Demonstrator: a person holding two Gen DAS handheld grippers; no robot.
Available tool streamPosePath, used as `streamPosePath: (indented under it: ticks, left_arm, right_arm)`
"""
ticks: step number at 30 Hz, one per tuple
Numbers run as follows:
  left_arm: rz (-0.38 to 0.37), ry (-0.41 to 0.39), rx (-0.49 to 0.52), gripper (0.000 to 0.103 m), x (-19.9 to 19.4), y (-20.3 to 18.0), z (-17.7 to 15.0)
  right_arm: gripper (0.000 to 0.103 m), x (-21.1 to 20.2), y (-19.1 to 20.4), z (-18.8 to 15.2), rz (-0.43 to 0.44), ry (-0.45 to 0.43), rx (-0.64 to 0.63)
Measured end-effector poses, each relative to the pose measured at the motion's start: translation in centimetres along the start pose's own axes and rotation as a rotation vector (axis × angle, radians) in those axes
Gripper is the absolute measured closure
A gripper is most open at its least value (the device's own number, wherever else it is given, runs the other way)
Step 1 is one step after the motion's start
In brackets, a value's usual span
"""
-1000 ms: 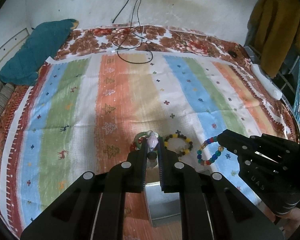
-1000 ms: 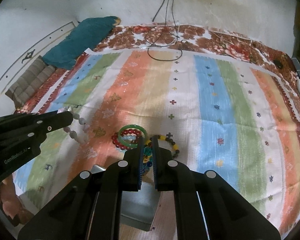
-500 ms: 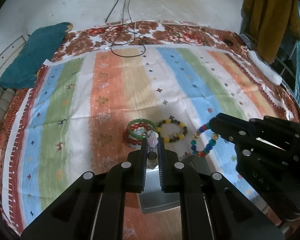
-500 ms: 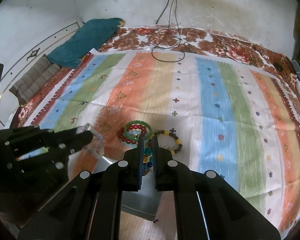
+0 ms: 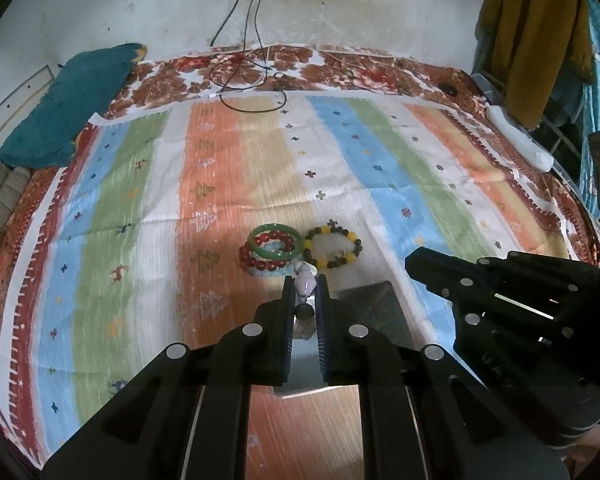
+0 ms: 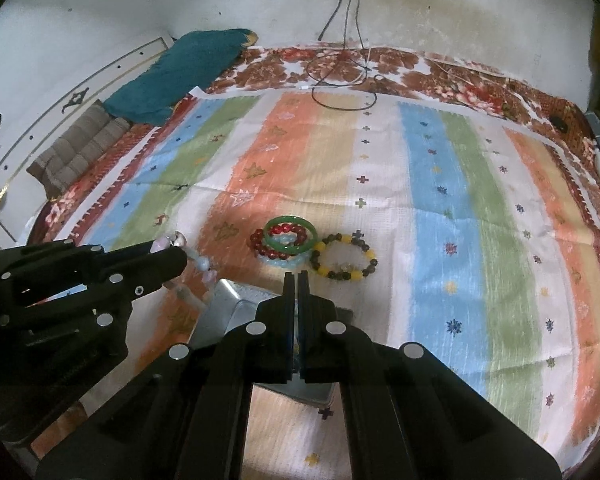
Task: Organize jewelry
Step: 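Open both tools to drop the bracelets into the tin, then move both open tools back toward the remaining bracelets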
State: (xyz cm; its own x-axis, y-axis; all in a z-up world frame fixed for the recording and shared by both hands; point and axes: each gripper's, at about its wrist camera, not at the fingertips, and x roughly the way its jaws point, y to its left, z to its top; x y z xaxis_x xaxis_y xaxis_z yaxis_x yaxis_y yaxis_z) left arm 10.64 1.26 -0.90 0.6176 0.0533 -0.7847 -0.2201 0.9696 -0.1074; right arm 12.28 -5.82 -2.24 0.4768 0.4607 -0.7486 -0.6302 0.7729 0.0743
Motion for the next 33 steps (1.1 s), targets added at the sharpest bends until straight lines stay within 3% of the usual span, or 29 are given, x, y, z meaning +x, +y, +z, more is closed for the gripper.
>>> streamPosePath:
  ticks: [9, 12, 13, 16, 27, 33]
  left_arm:
    - [-0.019, 0.009, -0.025, 0.092, 0.0, 0.4, -0.5]
    - [-0.011, 0.016, -0.029, 0.069, 0.2, 0.4, -0.4]
    - [-0.002, 0.011, -0.03, 0.069, 0.1, 0.4, -0.4]
    - [0.005, 0.012, -0.04, 0.069, 0.1, 0.7, -0.3]
    - [0.03, 0.03, -0.103, 0.06, 1.2, 3.0, 0.7]
    - [0.049, 0.07, -0.117, 0.055, 3.2, 3.6, 1.6]
  right_arm:
    - [0.1, 0.7, 0.0, -0.4, -0.018, 0.035, 0.005]
    - [0.1, 1.3, -0.3, -0.5, -0.048, 0.066, 0.006]
    - [0.098, 1.5, -0.3, -0.6, -0.057, 0.073, 0.006]
    - [0.058, 1.3, -0.6, -0.6, -0.056, 0.063, 0.02]
    - [0.058, 2.1, -1.7, -0.2, -0.067, 0.095, 0.051]
    - [0.051, 3.0, -2.8, 0.4, -0.073, 0.115, 0.072]
